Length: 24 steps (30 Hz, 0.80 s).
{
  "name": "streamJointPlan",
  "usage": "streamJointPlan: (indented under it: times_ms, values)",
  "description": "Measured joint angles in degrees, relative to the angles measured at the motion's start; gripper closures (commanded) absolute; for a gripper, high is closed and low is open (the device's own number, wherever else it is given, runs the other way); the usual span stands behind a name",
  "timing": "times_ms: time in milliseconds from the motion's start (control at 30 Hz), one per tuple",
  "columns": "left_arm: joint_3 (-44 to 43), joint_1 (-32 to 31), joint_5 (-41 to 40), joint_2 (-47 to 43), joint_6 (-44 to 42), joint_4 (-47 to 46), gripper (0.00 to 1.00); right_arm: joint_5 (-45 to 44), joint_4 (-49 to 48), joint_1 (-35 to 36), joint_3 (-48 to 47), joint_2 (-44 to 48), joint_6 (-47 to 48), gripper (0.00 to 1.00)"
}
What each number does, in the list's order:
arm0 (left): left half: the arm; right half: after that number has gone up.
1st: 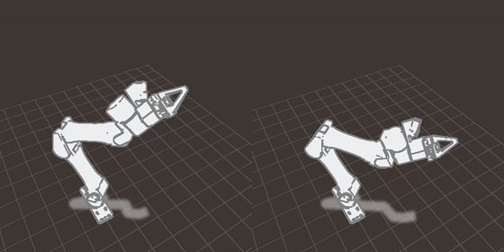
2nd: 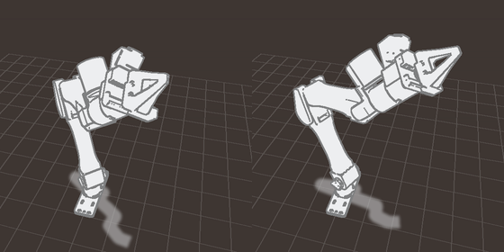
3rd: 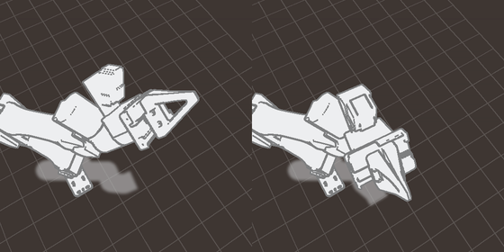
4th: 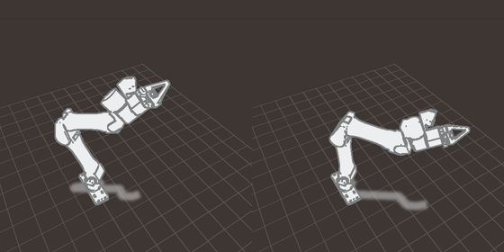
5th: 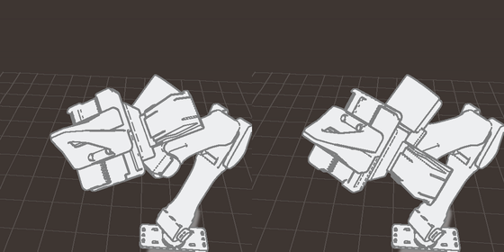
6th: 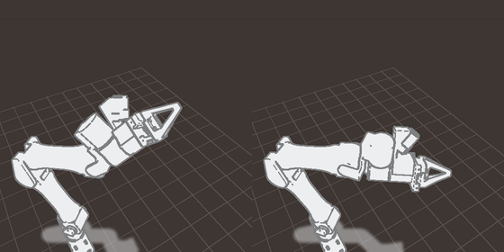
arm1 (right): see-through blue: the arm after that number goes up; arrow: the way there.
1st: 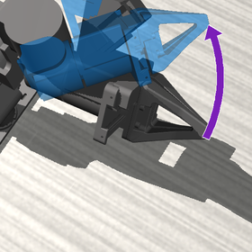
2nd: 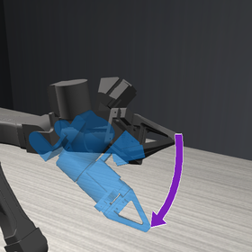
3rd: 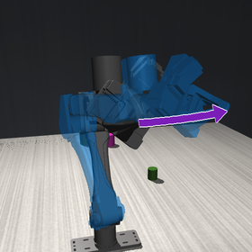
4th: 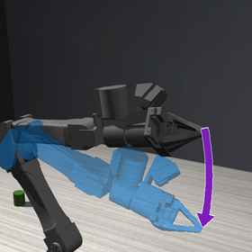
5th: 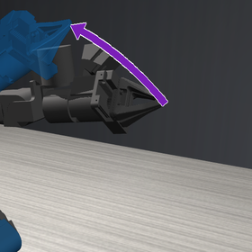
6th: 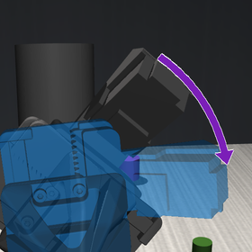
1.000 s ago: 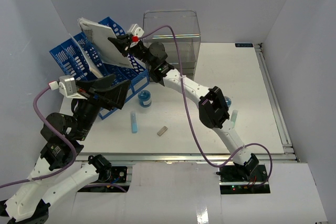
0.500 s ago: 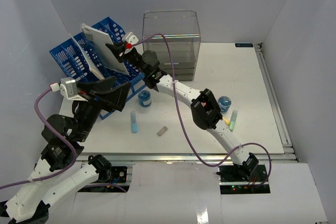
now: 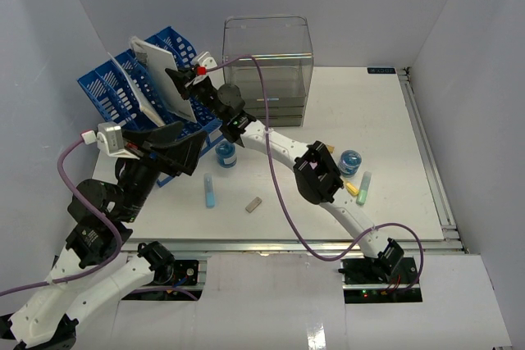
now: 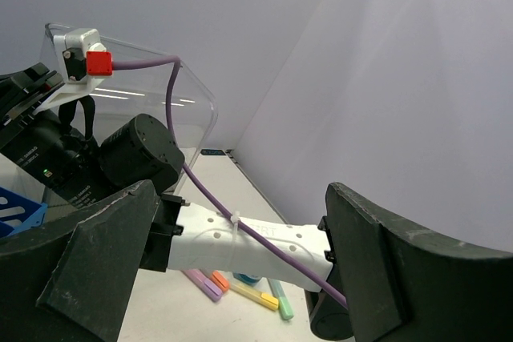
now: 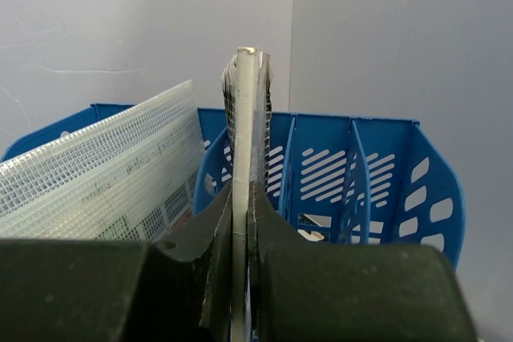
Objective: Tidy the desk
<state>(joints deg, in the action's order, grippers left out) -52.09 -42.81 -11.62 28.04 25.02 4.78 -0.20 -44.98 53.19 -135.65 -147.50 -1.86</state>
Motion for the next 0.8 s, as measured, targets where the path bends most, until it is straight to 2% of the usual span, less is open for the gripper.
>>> streamJointPlan:
  times_ms: [200, 333, 400, 467, 500, 567, 800]
  values:
    - [0.1, 0.0, 0.0, -0.5, 0.3, 0.0, 0.02, -2.0, 0.2, 1.2, 0.0, -0.5, -0.6, 0.87]
    - [0.5, 0.0, 0.0, -1.7, 0.6, 0.3, 0.02, -3.0, 0.0, 1.7, 0.1, -0.5, -0.3, 0.8]
    - [0.7, 0.0, 0.0, -2.4, 0.6, 0.6, 0.02, -3.0, -0.5, 1.7, 0.5, -0.6, 0.3, 0.67]
    - [0.8, 0.0, -0.2, -2.9, 0.7, 0.9, 0.02, -3.0, -1.3, 1.7, 0.9, -0.7, 1.0, 0.39]
    - [0.9, 0.0, -0.3, -3.1, 0.8, 1.1, 0.02, -3.0, -1.8, 1.7, 1.1, -0.7, 1.5, 0.37]
    - [0.9, 0.0, -0.5, -3.3, 0.8, 1.3, 0.02, -2.9, -2.7, 1.7, 1.9, -0.7, 2.5, 0.07]
    - [1.2, 0.0, -1.3, -3.5, 0.8, 2.1, 0.02, -0.1, -4.6, 1.6, 6.3, -0.5, 5.5, 0.1]
